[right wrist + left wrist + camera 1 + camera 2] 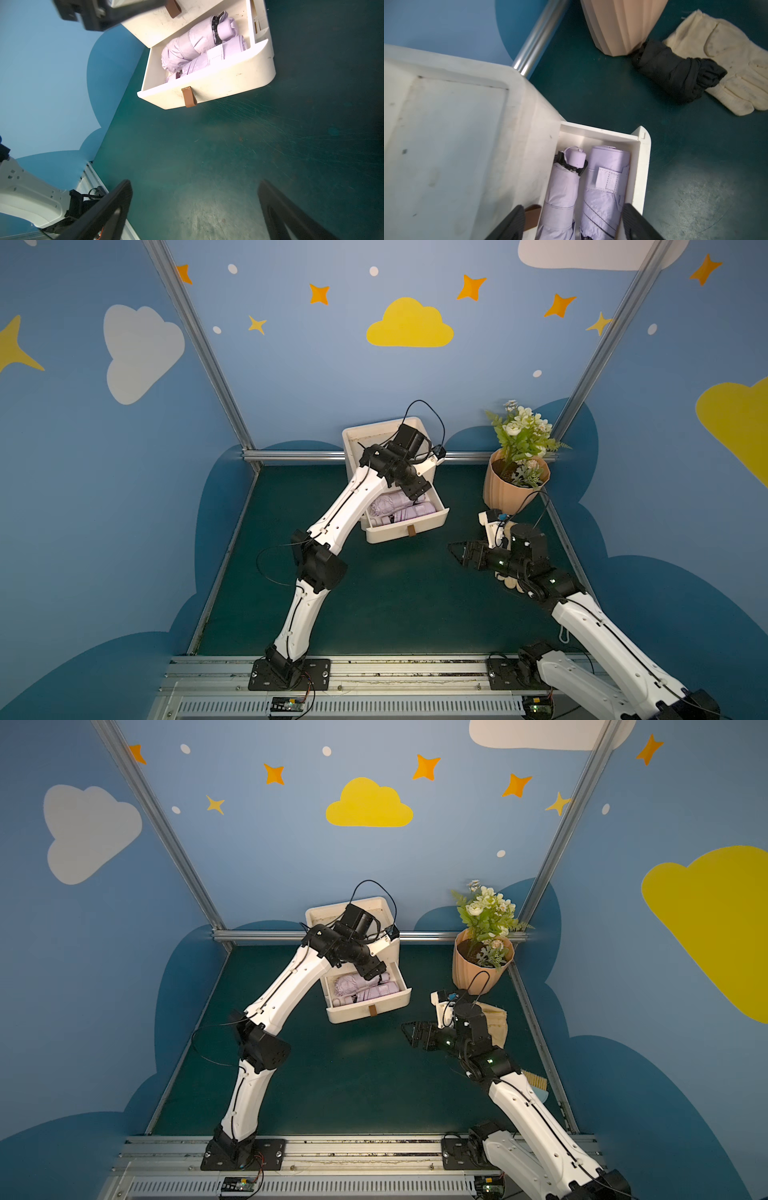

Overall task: Place the umbrella in the drawer by color
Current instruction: Place the umbrella in the drawer, then close the drawer in the storage box.

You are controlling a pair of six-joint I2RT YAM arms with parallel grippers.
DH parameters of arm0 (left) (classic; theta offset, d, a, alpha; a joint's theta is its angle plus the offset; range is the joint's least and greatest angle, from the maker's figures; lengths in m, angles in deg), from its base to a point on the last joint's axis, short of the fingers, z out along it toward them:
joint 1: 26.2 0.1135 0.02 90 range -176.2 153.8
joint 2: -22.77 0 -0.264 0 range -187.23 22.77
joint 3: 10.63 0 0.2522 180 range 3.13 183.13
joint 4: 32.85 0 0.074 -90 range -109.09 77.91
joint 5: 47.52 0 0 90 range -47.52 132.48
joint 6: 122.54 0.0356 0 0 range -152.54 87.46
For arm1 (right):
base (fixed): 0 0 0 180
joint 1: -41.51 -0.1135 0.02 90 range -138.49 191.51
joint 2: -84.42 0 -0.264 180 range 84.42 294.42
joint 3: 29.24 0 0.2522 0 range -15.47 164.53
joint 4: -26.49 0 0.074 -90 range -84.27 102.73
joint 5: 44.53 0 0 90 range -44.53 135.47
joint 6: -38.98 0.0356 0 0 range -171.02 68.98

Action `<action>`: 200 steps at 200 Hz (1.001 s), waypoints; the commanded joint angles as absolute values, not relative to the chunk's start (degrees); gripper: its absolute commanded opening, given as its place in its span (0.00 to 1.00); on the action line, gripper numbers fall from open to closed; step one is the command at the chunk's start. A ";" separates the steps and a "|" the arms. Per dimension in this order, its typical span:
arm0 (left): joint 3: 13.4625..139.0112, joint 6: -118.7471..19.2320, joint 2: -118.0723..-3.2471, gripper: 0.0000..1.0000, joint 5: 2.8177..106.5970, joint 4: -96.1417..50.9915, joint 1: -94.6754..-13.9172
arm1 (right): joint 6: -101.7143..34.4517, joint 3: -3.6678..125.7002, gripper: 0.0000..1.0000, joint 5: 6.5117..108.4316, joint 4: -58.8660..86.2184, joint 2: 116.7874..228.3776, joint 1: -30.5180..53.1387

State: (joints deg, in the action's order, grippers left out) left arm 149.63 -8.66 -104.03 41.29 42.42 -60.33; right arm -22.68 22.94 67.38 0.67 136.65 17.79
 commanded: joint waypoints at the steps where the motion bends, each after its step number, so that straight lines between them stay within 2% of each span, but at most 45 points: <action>1: 151.58 -18.30 -97.30 0.81 42.29 40.32 -57.28 | -16.64 21.15 0.92 71.53 8.30 140.95 17.27; 30: 149.11 -30.63 -92.50 0.87 42.98 39.59 -51.49 | -10.33 21.00 0.87 74.87 19.92 150.80 14.50; 72: 140.01 -47.75 -87.52 0.94 42.49 36.94 -40.48 | -2.46 22.75 0.82 72.66 33.35 163.28 10.73; 100: 133.79 -54.72 -87.34 0.95 49.80 31.63 -34.33 | 4.51 22.51 0.81 72.14 43.94 169.32 10.82; 122: 132.73 -56.53 -90.07 0.94 54.84 29.18 -32.90 | 6.26 24.40 0.81 71.61 45.57 172.46 10.65; 161: 134.41 -59.77 -95.85 0.80 55.46 28.07 -32.70 | 9.22 26.56 0.80 74.81 48.81 177.19 10.75; 200: 138.53 -61.29 -101.44 0.55 59.94 28.27 -32.77 | 9.39 27.68 0.78 74.86 49.11 178.85 10.62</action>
